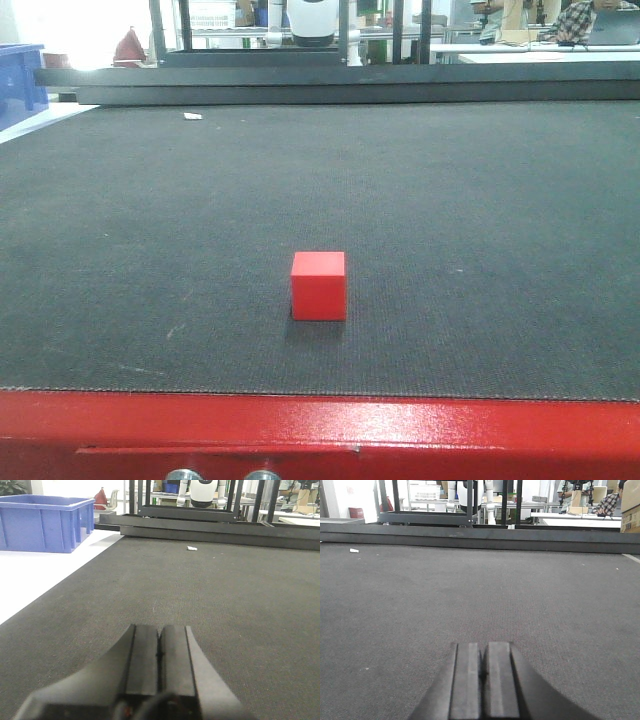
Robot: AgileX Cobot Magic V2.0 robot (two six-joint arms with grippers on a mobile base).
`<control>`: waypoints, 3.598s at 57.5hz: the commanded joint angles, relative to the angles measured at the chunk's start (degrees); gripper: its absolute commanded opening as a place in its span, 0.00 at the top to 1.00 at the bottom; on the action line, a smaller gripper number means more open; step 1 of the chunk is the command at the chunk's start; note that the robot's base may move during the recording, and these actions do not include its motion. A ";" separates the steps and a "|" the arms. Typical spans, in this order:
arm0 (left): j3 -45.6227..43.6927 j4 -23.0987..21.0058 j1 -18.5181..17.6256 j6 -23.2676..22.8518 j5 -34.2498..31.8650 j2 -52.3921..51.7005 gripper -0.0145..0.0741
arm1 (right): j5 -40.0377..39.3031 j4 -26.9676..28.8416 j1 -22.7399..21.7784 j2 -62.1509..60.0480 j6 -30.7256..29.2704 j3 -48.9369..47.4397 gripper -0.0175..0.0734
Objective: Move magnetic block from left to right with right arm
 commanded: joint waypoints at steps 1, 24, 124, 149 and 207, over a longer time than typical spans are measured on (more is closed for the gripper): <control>0.39 -0.15 -0.01 -0.41 -4.49 -0.73 0.98 | -5.20 -0.60 -0.18 -1.17 -0.53 -0.11 0.74; 0.39 -0.15 -0.01 -0.41 -4.49 -0.73 0.98 | -5.20 -0.60 -0.18 -1.17 -0.53 -0.11 0.74; 0.39 -0.15 -0.01 -0.41 -4.49 -0.73 0.98 | 32.01 -5.59 12.48 54.16 18.26 -37.45 0.45; 0.39 -0.15 -0.01 -0.41 -4.49 -0.73 0.98 | 51.06 -5.64 26.07 71.59 38.74 -52.88 0.12; 0.39 -0.15 -0.01 -0.41 -4.49 -0.73 0.98 | 70.22 0.11 38.33 111.03 41.42 -101.06 0.12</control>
